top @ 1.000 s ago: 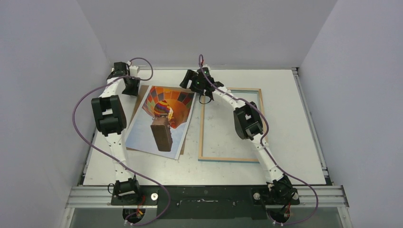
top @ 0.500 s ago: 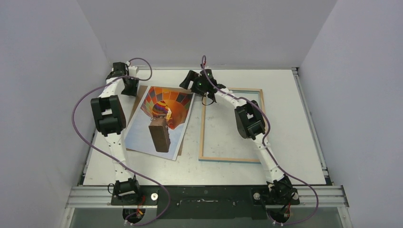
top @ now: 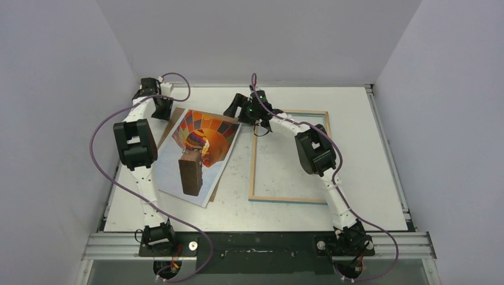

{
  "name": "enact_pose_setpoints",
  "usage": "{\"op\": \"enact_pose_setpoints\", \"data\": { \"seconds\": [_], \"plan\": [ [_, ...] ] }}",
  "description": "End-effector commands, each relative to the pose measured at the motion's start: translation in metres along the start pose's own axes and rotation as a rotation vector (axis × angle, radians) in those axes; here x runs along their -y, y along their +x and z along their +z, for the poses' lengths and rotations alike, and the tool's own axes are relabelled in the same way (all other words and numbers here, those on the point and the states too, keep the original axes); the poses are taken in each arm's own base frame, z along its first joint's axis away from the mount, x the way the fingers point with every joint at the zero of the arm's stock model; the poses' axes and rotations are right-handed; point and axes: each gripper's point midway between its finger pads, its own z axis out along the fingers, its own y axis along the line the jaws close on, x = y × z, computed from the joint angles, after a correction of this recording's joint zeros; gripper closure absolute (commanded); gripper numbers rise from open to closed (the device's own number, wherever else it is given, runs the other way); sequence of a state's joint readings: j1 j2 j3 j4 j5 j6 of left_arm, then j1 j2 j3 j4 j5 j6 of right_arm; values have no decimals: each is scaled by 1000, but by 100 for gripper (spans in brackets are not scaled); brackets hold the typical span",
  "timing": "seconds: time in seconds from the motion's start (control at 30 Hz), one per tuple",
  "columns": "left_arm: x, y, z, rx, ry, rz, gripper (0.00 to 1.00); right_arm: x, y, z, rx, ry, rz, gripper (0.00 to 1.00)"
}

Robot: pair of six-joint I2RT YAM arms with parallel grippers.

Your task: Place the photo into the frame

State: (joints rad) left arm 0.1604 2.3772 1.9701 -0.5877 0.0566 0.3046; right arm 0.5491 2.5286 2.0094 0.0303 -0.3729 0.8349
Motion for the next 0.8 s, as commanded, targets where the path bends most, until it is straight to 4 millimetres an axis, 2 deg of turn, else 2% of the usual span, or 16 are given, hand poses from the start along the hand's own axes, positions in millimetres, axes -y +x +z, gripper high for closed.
{"op": "enact_pose_setpoints", "data": {
  "seconds": [0.0,0.1,0.2,0.37,0.57,0.77],
  "plan": [
    [20,-1,-1,2,69,29,61,-85,3,-30,-5,-129,-97,12],
    [18,-2,-2,4,62,34,61,-45,1,-27,11,56,-130,11],
    [17,-2,-3,4,57,39,61,-24,-8,-20,34,158,-171,10],
    [16,-3,-5,6,51,44,61,0,-11,-8,51,240,-182,7],
    [16,-2,-5,6,51,50,62,26,-3,-10,56,338,-180,7],
    [17,-1,-3,1,53,47,62,45,2,-1,42,345,-147,6]
  ]
}}
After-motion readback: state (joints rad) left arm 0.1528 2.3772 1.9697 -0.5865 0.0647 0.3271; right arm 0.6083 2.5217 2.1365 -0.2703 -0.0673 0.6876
